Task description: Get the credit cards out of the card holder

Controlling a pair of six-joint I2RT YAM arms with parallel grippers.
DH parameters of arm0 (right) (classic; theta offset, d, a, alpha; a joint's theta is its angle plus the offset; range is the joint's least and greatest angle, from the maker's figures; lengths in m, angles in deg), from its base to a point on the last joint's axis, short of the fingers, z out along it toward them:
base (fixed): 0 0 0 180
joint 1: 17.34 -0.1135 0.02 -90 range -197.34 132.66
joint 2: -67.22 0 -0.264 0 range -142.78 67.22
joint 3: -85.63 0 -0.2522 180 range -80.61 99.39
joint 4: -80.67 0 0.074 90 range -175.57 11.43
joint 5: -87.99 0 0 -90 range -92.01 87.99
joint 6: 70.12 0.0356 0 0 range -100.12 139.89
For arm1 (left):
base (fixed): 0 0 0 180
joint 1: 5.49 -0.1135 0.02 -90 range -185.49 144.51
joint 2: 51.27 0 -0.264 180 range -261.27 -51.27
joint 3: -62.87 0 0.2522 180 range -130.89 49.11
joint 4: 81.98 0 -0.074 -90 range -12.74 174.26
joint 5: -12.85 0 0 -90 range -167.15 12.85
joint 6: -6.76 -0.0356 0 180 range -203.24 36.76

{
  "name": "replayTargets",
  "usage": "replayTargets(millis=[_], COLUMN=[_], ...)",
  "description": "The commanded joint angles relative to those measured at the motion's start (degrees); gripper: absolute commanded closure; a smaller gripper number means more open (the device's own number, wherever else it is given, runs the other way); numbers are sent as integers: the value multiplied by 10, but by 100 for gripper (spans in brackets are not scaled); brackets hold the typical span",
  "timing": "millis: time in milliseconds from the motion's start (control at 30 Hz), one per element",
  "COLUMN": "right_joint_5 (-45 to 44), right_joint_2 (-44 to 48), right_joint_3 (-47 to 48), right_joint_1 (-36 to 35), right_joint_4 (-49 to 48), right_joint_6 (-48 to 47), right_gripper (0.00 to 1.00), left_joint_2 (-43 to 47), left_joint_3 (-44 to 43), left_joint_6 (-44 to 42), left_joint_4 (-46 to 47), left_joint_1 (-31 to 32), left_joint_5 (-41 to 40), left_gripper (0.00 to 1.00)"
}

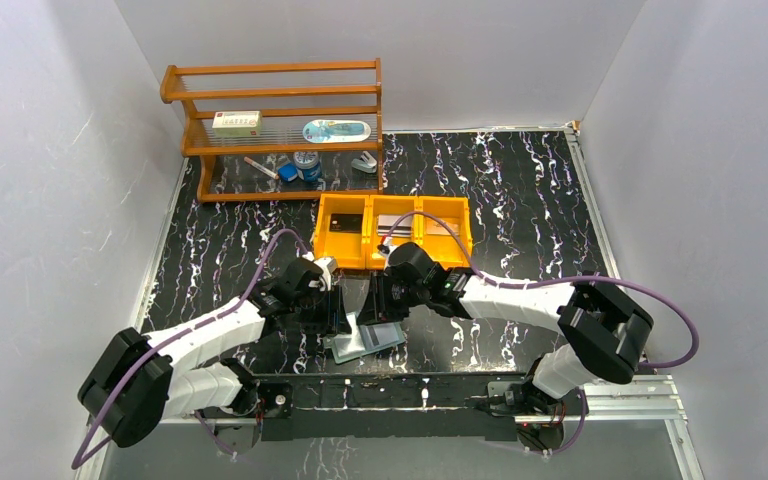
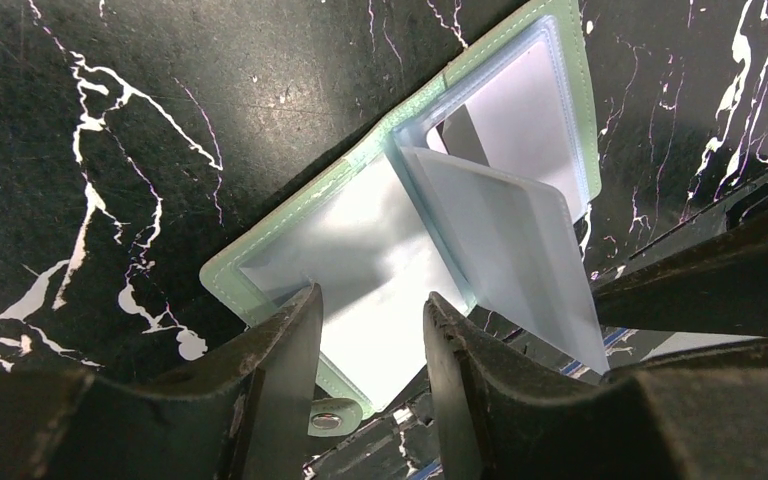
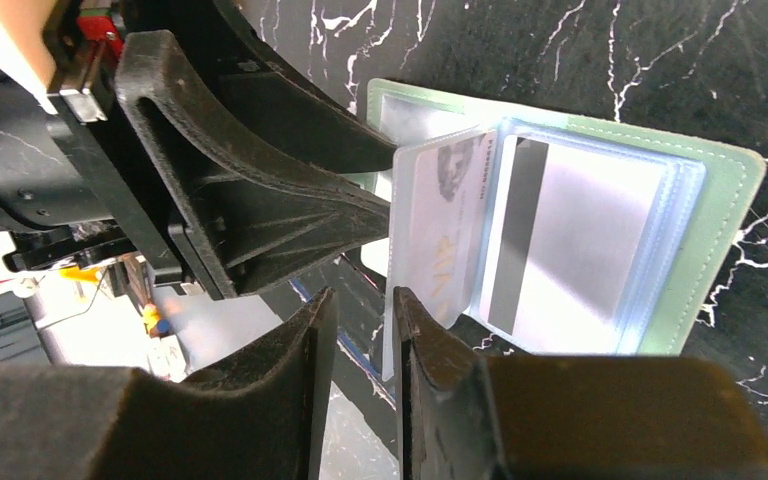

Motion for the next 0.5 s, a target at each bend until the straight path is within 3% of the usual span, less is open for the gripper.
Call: replayTargets(millis=[0,467], right_joint_5=[22,106], right_joint_2=[1,-67], right_joint_3=[-1,6], right_joint_1=[-4,-8], right_joint_4=[-40,-103], right_joint_6=[2,12], right_gripper=[62,55], left_joint_2=[21,75], left_joint_3=[5,6], left_joint_6=[0,37], left_joint_4=[-15,-49], left_joint_1=[2,2], left_joint_5=[-7,-89], left_gripper=[60,66])
